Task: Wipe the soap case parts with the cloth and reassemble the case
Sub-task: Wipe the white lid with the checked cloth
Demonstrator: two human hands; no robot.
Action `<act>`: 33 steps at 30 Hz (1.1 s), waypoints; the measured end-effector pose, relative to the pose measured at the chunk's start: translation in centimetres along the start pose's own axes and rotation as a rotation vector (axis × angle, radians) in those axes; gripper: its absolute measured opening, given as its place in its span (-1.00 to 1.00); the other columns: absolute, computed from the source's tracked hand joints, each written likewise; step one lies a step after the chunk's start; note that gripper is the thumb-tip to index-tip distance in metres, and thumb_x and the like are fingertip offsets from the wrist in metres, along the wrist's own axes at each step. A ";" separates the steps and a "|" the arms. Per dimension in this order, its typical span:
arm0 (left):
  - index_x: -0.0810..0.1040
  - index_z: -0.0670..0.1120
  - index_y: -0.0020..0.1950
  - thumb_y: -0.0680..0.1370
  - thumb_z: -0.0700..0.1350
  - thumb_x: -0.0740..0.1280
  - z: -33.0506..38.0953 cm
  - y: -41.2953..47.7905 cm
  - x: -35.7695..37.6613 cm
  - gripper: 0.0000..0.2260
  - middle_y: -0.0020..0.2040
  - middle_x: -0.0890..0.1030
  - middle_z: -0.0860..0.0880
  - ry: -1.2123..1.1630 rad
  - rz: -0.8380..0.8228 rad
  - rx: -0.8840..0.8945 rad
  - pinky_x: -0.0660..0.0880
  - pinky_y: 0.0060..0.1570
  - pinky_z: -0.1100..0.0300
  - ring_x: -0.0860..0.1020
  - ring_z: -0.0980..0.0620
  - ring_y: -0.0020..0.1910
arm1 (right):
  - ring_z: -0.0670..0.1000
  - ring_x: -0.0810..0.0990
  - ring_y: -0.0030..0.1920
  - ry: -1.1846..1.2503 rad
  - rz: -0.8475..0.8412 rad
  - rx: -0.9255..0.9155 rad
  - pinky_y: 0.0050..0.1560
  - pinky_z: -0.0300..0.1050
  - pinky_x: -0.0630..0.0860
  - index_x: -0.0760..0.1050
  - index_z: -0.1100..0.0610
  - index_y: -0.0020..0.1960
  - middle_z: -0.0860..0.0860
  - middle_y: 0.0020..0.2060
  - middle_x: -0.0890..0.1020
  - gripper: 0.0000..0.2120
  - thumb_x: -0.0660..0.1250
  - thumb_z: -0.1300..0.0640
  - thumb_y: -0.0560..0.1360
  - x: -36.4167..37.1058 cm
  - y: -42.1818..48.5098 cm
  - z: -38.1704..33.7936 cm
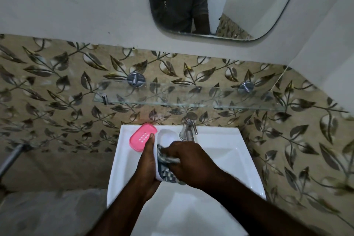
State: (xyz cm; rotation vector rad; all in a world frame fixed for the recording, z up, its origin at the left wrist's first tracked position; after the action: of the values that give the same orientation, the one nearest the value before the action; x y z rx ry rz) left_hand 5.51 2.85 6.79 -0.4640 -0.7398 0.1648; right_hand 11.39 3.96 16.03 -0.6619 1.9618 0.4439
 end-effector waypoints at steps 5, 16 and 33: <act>0.61 -0.12 0.02 0.59 0.25 0.06 -1.1 -0.4 0.5 -0.48 -0.09 0.73 -0.15 0.095 0.012 -0.052 0.61 -0.19 0.14 0.70 -0.03 -0.19 | 0.03 0.62 0.04 -0.136 -0.071 -0.040 -0.03 -0.12 0.52 0.59 -0.11 0.09 -0.07 -0.01 0.68 -0.64 0.26 -0.02 0.30 -0.5 -0.9 0.6; 0.56 -0.11 -0.06 0.63 0.16 0.07 -1.3 0.7 1.6 -0.58 -0.38 0.70 -0.08 0.015 -0.036 -0.087 0.58 -0.48 0.10 0.68 -0.06 -0.36 | 0.09 0.66 -0.07 -0.181 0.225 0.017 -0.14 -0.13 0.55 0.62 -0.01 0.00 -0.03 -0.11 0.69 -0.70 0.36 0.15 0.28 -1.9 0.3 0.5; 0.65 -0.10 0.01 0.48 0.28 0.25 1.0 1.1 0.3 -0.53 -0.17 0.72 -0.14 0.153 0.163 0.037 0.59 -0.16 0.02 0.66 -0.16 -0.12 | 0.10 0.62 -0.03 -0.230 0.196 0.241 -0.14 -0.12 0.45 0.51 0.01 -0.03 0.01 -0.10 0.68 -0.83 0.33 0.11 0.37 -2.3 1.1 2.4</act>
State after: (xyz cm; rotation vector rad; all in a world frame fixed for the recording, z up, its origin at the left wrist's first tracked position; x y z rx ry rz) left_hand 5.04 4.27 7.12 -0.4960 -0.5479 0.2919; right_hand 13.22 6.82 17.05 -0.2541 1.8291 0.3760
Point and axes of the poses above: each hand's wrist, its own y-axis towards the middle knuckle, its own x-axis out of the palm, z = x × y, the point moved 10 cm from there along y, towards the middle knuckle
